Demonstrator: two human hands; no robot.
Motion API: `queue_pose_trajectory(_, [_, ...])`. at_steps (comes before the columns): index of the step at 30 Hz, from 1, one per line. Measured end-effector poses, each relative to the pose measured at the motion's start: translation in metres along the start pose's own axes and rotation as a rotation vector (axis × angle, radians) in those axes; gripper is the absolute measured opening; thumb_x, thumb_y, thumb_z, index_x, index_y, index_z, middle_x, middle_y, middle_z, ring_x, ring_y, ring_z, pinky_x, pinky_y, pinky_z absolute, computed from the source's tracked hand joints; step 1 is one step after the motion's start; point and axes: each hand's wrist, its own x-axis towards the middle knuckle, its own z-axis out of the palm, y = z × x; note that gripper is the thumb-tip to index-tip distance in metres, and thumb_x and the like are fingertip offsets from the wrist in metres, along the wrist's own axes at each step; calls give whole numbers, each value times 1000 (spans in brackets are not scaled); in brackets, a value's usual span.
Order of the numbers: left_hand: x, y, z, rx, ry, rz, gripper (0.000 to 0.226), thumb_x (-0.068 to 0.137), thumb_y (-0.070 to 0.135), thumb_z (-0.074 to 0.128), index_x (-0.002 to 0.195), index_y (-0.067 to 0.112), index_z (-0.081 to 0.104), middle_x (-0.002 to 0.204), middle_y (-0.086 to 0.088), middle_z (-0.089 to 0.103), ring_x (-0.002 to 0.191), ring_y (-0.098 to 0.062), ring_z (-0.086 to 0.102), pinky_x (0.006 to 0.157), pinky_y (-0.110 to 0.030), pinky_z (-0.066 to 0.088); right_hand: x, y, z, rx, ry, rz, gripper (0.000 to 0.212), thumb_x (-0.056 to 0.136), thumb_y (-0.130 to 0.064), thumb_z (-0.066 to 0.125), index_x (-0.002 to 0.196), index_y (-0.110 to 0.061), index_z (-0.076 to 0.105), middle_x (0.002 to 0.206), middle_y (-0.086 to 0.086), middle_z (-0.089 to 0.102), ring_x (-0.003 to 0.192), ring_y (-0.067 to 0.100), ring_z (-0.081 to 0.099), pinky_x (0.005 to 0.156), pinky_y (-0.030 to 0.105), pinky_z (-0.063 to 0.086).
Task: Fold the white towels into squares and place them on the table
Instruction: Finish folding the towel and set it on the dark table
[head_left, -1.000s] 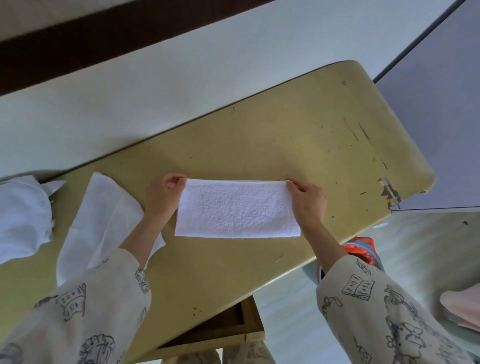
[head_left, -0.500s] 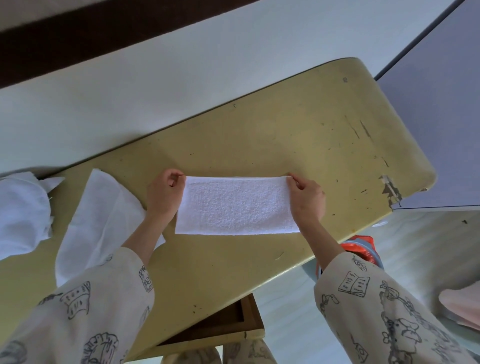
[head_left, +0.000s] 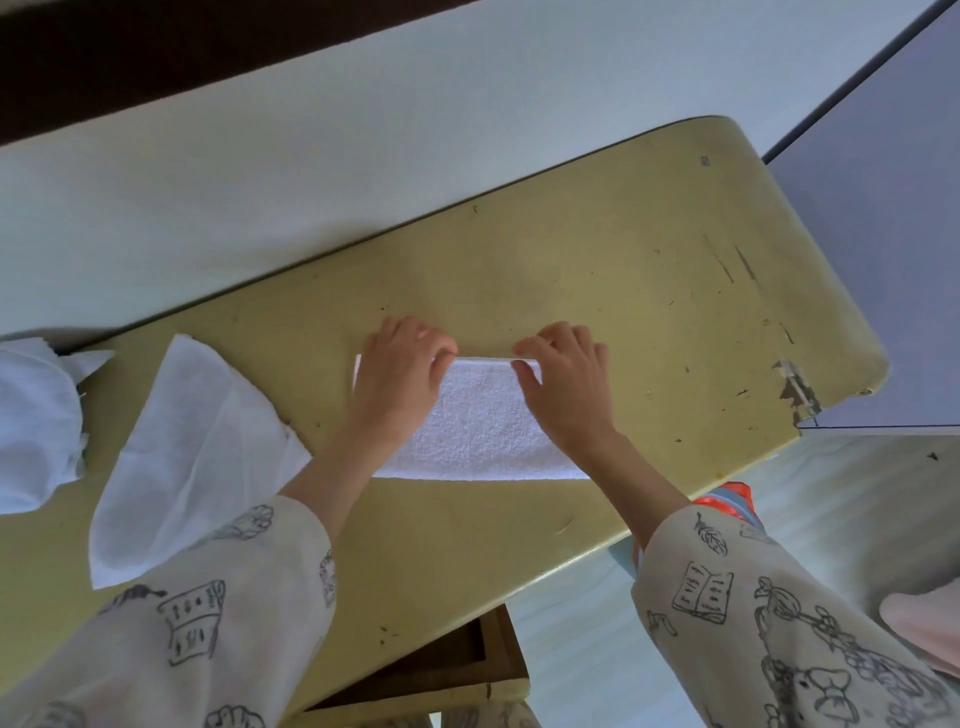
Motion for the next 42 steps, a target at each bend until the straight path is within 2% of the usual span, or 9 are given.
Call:
queue_pose_trajectory(4, [7,9,11,-22,-48,30,12,87,23,61,93,14,67,94,-5,59,97,-26,49,83,-31,30,3,-3,12,0,-11,-47,5,73,-16,70,76,-16,67,81,3,61,77,27,57,68,31,32])
queue_pose_trajectory(12, [10,11,13,-56,-84,-5,10,89,21,58,90,13,64,90,4,54,97,-20,43,84,-29,26,15,-2,10,10,-281,17,14,93,-20,49,98,-15,60,101,-2,58,102,20,48,84,31,26])
queue_pose_trajectory(21, [14,9,20,-48,-58,-18,14,88,2,51,83,12,60,87,1,59,90,-24,44,79,-32,29,25,-3,11,-81,-329,1,17,94,-13,40,102,-14,55,100,-1,57,96,22,47,80,32,26])
queue_pose_trajectory(23, [12,10,21,-12,-24,-22,12,88,3,52,86,11,61,89,-3,59,90,-28,47,78,-35,32,22,-4,14,-106,-274,-7,19,93,-12,40,98,-14,58,94,1,58,91,24,50,79,33,29])
queue_pose_trajectory(26, [-1,14,22,90,119,-39,16,86,5,54,99,13,59,95,-7,58,90,-28,50,76,-36,34,8,-8,17,-76,57,-19,17,84,-10,47,89,-13,63,86,3,62,83,24,53,76,36,36])
queue_pose_trajectory(28, [-16,18,26,120,181,0,27,83,1,54,107,14,57,105,-6,58,98,-23,47,83,-35,34,-9,-10,20,-13,158,-47,20,83,-9,51,99,-10,62,101,7,63,100,22,49,88,38,37])
queue_pose_trajectory(31, [-37,16,41,155,122,121,30,91,10,45,120,15,52,130,-7,53,126,-25,43,103,-42,29,-41,-11,30,-44,55,-103,33,87,-15,46,119,-8,51,125,14,57,126,26,37,107,47,28])
queue_pose_trajectory(34, [-43,6,51,209,2,119,40,97,28,34,133,16,45,143,-8,42,134,-30,37,110,-48,22,-55,-2,36,-101,-57,-80,40,89,-28,42,125,-10,42,135,20,50,131,30,31,110,47,19])
queue_pose_trajectory(42, [-45,0,44,219,-55,55,50,97,37,24,144,20,29,152,-8,26,141,-30,20,114,-53,10,-57,17,29,-277,-187,-34,64,92,-56,27,143,-17,35,152,17,27,140,29,24,113,47,16])
